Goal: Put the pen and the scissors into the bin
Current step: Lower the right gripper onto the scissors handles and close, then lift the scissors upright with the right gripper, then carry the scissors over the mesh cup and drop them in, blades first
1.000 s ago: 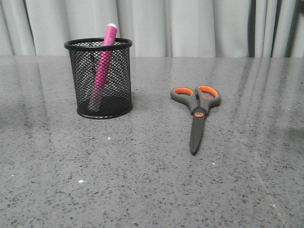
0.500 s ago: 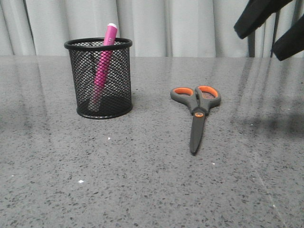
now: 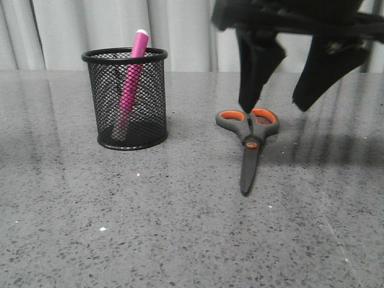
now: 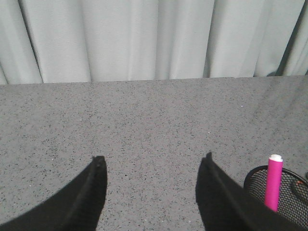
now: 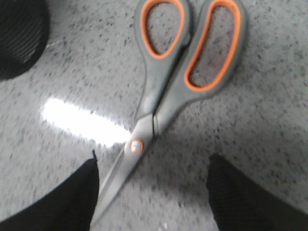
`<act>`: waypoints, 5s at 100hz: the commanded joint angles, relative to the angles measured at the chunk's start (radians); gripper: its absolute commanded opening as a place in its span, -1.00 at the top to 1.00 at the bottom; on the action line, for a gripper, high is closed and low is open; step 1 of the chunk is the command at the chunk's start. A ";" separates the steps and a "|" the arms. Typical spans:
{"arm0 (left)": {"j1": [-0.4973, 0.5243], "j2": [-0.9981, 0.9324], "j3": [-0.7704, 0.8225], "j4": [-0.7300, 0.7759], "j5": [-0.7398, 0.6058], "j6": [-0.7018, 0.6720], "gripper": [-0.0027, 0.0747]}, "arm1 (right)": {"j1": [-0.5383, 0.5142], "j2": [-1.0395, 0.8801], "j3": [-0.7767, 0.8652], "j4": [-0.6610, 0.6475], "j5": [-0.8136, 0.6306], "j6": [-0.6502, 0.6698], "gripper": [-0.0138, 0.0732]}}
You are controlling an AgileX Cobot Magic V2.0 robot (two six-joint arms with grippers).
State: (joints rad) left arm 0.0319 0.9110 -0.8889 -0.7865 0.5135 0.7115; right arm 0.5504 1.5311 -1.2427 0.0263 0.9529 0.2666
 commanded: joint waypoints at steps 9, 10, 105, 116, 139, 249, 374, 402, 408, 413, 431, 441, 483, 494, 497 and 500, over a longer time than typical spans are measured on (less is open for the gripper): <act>0.002 -0.014 -0.026 -0.037 -0.043 -0.011 -0.06 | 0.001 0.057 -0.081 -0.026 -0.014 0.072 -0.31; 0.002 -0.014 -0.026 -0.037 -0.043 -0.011 -0.06 | 0.001 0.063 -0.084 -0.026 -0.014 0.075 -0.31; 0.002 -0.014 -0.026 -0.037 -0.053 -0.011 -0.06 | 0.032 0.218 -0.181 -0.146 -0.008 0.157 0.38; 0.002 -0.014 -0.026 -0.037 -0.053 -0.011 -0.06 | 0.032 0.218 -0.181 -0.162 -0.001 0.157 0.69; 0.002 -0.014 -0.026 -0.037 -0.053 -0.011 -0.06 | 0.032 0.147 -0.176 -0.205 -0.039 0.157 0.86; 0.002 -0.014 -0.026 -0.037 -0.049 -0.011 -0.06 | 0.033 -0.002 0.183 -0.373 -1.628 0.242 0.86; 0.002 -0.014 -0.026 -0.037 -0.045 -0.011 -0.06 | 0.031 0.133 0.307 -0.414 -1.773 0.173 0.86; 0.002 -0.014 -0.026 -0.037 -0.045 -0.011 -0.06 | 0.031 0.135 0.307 -0.417 -1.734 0.173 0.85; 0.002 -0.014 -0.026 -0.037 -0.045 -0.011 -0.06 | 0.031 0.135 0.307 -0.436 -1.744 0.173 0.81; 0.002 -0.014 -0.026 -0.037 -0.045 -0.011 -0.06 | 0.031 0.135 0.307 -0.459 -1.756 0.173 0.71; 0.002 -0.014 -0.026 -0.037 -0.045 -0.011 -0.06 | 0.031 0.135 0.307 -0.461 -1.765 0.173 0.09; 0.002 -0.014 -0.026 -0.037 -0.045 -0.011 -0.06 | 0.027 0.133 0.307 -0.461 -1.815 0.173 -0.12; 0.002 -0.014 -0.026 -0.037 -0.045 -0.011 -0.06 | -0.105 -0.099 0.307 -0.461 -1.753 0.173 0.22; 0.002 -0.014 -0.026 -0.037 -0.045 -0.011 0.02 | -0.154 -0.207 0.307 -0.459 -1.561 0.173 0.67; 0.002 -0.014 -0.026 -0.037 -0.045 -0.011 0.11 | -0.166 -0.243 0.307 -0.459 -1.487 0.173 0.79; 0.002 -0.014 -0.026 -0.037 -0.045 -0.011 0.21 | -0.178 -0.271 0.307 -0.459 -1.421 0.173 0.86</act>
State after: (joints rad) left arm 0.0319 0.9110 -0.8889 -0.7887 0.5128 0.7115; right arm 0.4071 1.3700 -0.9156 -0.4446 -0.5789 0.4507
